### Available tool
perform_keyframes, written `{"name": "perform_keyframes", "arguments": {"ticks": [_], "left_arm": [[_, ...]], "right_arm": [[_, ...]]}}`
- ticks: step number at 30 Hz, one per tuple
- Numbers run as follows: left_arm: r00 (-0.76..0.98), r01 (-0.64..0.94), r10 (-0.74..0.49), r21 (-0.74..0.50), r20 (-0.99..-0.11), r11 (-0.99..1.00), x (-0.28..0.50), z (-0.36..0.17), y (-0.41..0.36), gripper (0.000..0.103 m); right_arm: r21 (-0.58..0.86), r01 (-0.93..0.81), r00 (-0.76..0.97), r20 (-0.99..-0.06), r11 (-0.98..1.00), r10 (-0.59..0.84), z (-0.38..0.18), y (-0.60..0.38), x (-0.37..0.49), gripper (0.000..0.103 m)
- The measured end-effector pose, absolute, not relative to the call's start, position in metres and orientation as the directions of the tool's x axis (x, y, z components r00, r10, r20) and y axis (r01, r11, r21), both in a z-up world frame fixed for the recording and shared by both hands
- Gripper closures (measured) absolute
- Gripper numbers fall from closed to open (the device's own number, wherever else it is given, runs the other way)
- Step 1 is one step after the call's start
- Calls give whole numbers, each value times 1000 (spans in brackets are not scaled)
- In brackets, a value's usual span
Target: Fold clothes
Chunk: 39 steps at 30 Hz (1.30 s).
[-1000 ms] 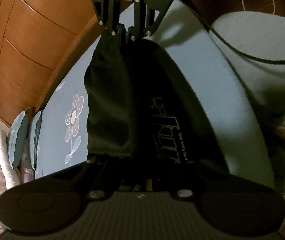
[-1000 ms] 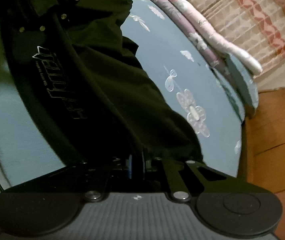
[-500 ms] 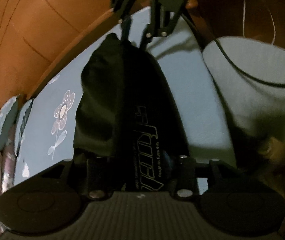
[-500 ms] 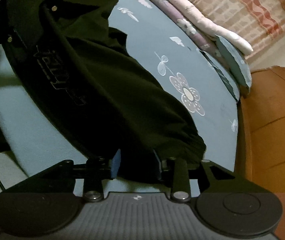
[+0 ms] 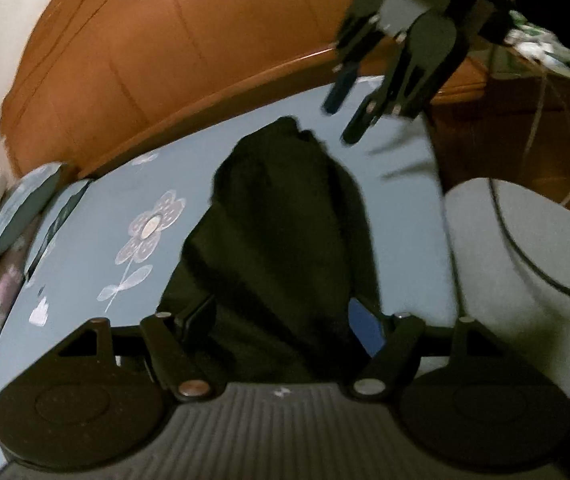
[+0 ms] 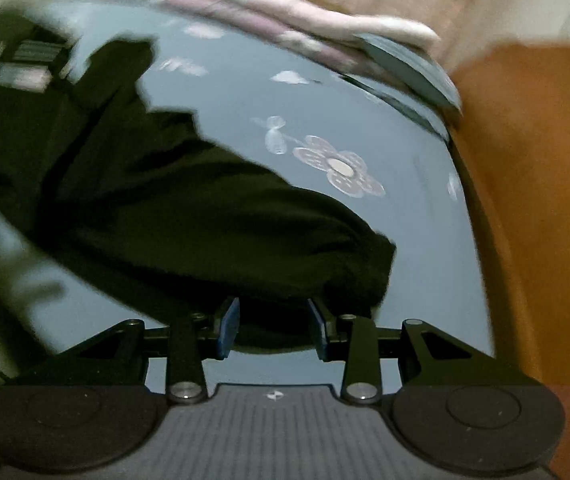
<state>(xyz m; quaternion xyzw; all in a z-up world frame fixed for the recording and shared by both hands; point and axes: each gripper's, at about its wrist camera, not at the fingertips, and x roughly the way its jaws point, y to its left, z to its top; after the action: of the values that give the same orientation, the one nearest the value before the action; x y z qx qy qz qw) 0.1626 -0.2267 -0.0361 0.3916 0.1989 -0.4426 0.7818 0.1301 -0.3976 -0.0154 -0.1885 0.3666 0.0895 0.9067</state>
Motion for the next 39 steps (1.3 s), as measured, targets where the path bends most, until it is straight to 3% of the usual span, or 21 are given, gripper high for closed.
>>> {"name": "perform_keyframes", "arguments": {"ticks": [5, 10, 14, 18, 19, 21, 25, 31, 33, 35, 39], "left_arm": [[560, 821, -473, 375, -680, 431, 183, -48, -206, 29], [556, 782, -466, 245, -688, 572, 196, -55, -184, 29], [570, 749, -468, 193, -675, 634, 200, -58, -176, 29], [566, 706, -465, 110, -681, 699, 210, -64, -169, 29], [560, 698, -462, 92, -687, 710, 212, -66, -168, 29], [551, 683, -456, 63, -699, 728, 214, -70, -166, 29], [544, 667, -451, 40, -708, 744, 212, -75, -162, 29], [543, 634, -445, 0, -713, 774, 211, -74, -152, 27], [542, 621, -442, -14, -715, 784, 211, -73, -149, 27], [541, 608, -439, -28, -717, 794, 211, -72, -145, 27], [540, 580, -434, -55, -721, 813, 211, -71, -138, 27]], "right_arm": [[56, -125, 731, -670, 991, 130, -18, -451, 136, 62], [442, 19, 769, -579, 897, 269, -45, -495, 148, 61], [583, 63, 767, -547, 810, 334, -73, -494, 165, 61], [584, 121, 753, -582, 803, 309, -92, -487, 177, 62], [590, 127, 756, -577, 797, 307, -95, -486, 178, 65], [564, 130, 771, -574, 815, 274, -96, -485, 177, 88], [506, 143, 786, -580, 850, 213, -93, -487, 168, 95], [442, 164, 761, -626, 882, 172, -96, -490, 160, 94], [408, 171, 748, -647, 897, 151, -97, -487, 160, 90], [376, 168, 754, -645, 911, 127, -90, -483, 157, 79], [289, 148, 797, -601, 946, 59, -59, -470, 145, 71]]}}
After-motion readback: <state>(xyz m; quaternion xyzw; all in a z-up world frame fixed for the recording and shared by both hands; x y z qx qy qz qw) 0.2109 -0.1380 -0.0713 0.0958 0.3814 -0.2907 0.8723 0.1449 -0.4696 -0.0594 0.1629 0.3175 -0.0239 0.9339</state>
